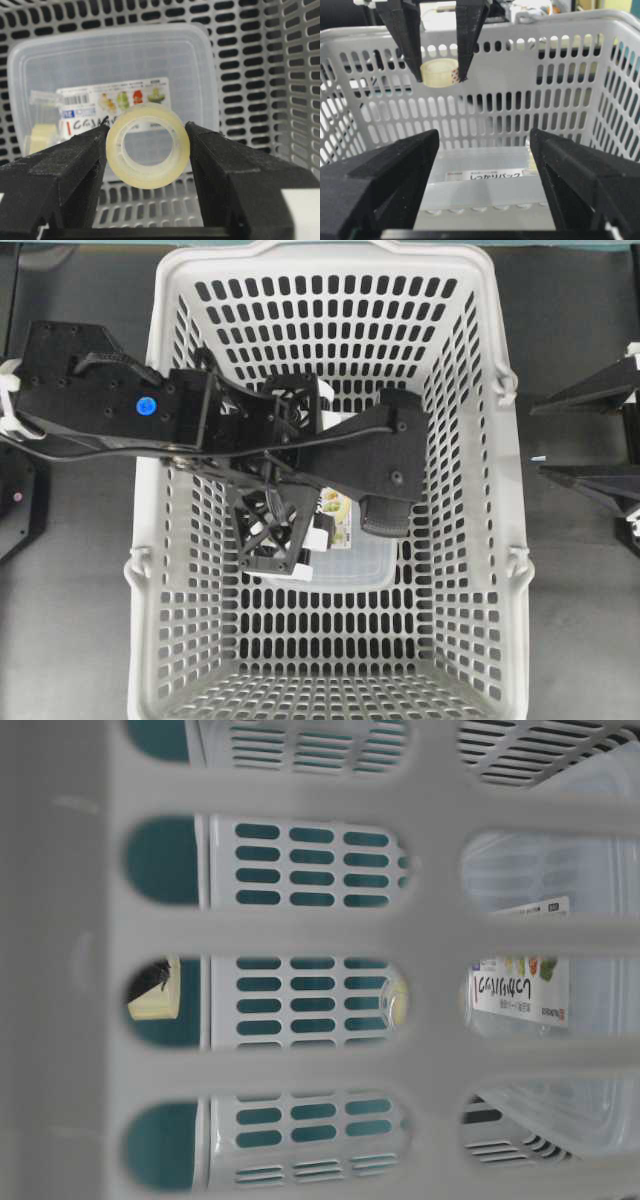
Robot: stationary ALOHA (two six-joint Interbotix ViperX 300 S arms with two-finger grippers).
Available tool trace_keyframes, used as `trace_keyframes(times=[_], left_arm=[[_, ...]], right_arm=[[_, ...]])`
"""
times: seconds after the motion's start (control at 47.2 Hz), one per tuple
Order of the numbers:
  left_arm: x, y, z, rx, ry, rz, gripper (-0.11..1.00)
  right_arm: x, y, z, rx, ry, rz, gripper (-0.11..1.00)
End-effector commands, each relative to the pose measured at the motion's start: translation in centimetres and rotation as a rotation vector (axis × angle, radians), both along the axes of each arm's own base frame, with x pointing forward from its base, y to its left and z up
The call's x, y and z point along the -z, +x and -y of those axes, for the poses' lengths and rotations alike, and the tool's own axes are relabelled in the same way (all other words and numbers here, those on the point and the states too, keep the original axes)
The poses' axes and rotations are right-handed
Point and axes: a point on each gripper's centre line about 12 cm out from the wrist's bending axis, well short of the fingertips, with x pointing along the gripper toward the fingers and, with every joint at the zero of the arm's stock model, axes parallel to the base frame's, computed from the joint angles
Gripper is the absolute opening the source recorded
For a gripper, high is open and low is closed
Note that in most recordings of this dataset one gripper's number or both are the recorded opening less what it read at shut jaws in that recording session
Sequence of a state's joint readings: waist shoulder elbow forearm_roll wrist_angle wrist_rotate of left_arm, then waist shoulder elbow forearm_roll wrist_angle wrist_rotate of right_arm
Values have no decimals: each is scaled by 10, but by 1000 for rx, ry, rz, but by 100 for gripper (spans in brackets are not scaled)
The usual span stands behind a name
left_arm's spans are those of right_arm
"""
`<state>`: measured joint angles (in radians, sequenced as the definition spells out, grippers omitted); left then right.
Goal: Pick up the cellophane tape from the shopping basket with the left arm.
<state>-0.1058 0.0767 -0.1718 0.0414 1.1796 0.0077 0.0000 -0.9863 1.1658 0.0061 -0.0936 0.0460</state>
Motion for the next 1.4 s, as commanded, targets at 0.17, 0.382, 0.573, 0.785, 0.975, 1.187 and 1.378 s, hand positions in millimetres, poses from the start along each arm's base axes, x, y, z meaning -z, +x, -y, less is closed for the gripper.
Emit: trace_keyframes(times=[0.17, 0.382, 0.573, 0.785, 0.975, 1.187, 1.378], left_arm=[[-23, -5, -2, -2, -3, 61, 50], [-24, -5, -1, 0, -4, 64, 50], [-24, -5, -1, -2, -5, 64, 50], [-25, -5, -1, 0, -4, 64, 50], [-24, -5, -2, -1, -1, 63, 50], [-22, -5, -1, 0, -2, 57, 50], [-20, -4, -1, 0, -2, 54, 50]], right_arm=[[-8, 2, 0, -1, 3, 28, 71], [-9, 2, 0, -1, 5, 32, 71], [-9, 2, -1, -2, 5, 35, 71], [-9, 2, -1, -2, 6, 35, 71], [-10, 2, -1, -2, 5, 38, 71], [-3, 1, -2, -8, 8, 25, 71], [-2, -4, -9, -45, 10, 32, 71]])
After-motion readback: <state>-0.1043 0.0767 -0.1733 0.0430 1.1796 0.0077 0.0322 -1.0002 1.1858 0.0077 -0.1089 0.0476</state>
